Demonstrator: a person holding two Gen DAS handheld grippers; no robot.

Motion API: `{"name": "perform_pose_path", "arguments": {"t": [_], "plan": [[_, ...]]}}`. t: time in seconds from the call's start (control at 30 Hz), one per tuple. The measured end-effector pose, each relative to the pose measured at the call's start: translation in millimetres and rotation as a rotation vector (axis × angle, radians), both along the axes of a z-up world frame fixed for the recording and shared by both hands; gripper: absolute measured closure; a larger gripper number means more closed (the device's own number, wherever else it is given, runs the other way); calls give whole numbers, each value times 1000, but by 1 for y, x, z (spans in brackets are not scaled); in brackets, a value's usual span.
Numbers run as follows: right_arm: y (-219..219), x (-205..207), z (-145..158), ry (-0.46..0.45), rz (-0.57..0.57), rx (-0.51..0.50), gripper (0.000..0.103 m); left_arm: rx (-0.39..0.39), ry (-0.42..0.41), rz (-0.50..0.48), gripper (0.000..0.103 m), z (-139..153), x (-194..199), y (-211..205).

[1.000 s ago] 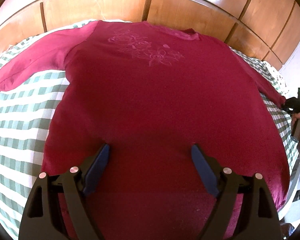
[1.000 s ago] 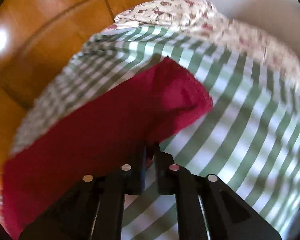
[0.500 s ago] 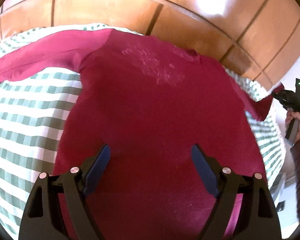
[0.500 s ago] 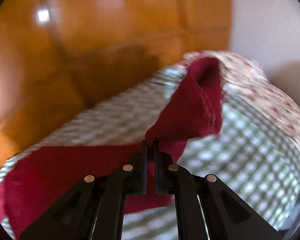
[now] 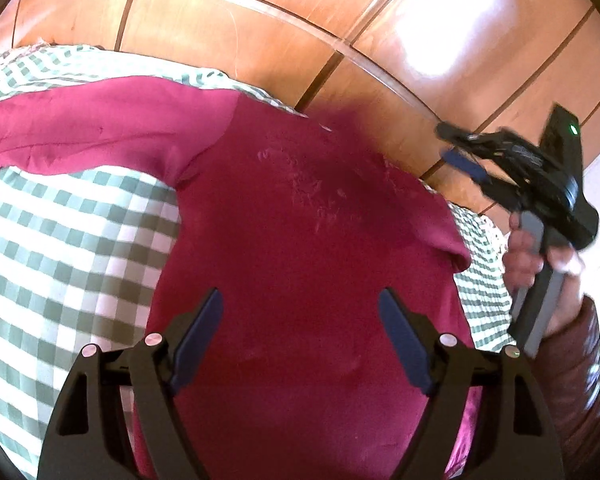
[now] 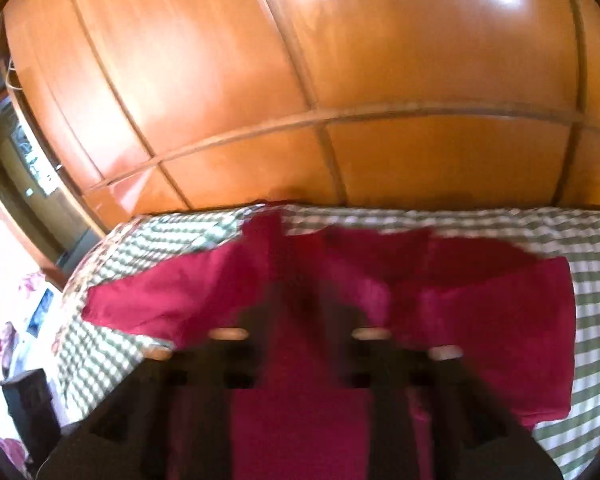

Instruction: Fold small clothes

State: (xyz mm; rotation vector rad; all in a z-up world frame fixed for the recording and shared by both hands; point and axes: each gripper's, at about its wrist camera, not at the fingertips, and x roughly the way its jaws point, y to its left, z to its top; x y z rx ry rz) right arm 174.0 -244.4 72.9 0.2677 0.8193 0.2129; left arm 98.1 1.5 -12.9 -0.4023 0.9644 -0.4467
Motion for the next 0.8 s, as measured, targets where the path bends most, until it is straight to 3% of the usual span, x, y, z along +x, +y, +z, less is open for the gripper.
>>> {"name": "perform_pose_path", "arguments": {"t": [0.03,0.23,0.4,0.57,0.6,0.67,0.7,0.8], "plan": [[-3,-5,2,-16,-22,21,34,-1,-2,-3,27,0,5,-1],[-66,-55,-4,-5,-159,55,34,6,6,-17,38,-2,41,-15],[-113,-110,-45,107,-248,42,34,30,69,-2,45,-19,90,-35],[-135,-144,-74,171,-282,113,34,19,145,8,57,-39,134,-60],[-137,-144,-76,170,-284,125,34,20,145,11,62,-41,139,-64],[-137,-139,-79,165,-277,158,34,25,144,-8,92,-40,148,-72],[-137,-133,-79,161,-270,179,34,14,141,-28,96,-36,152,-76],[-137,-107,-82,152,-268,182,34,5,43,-23,96,-6,149,-74]]}}
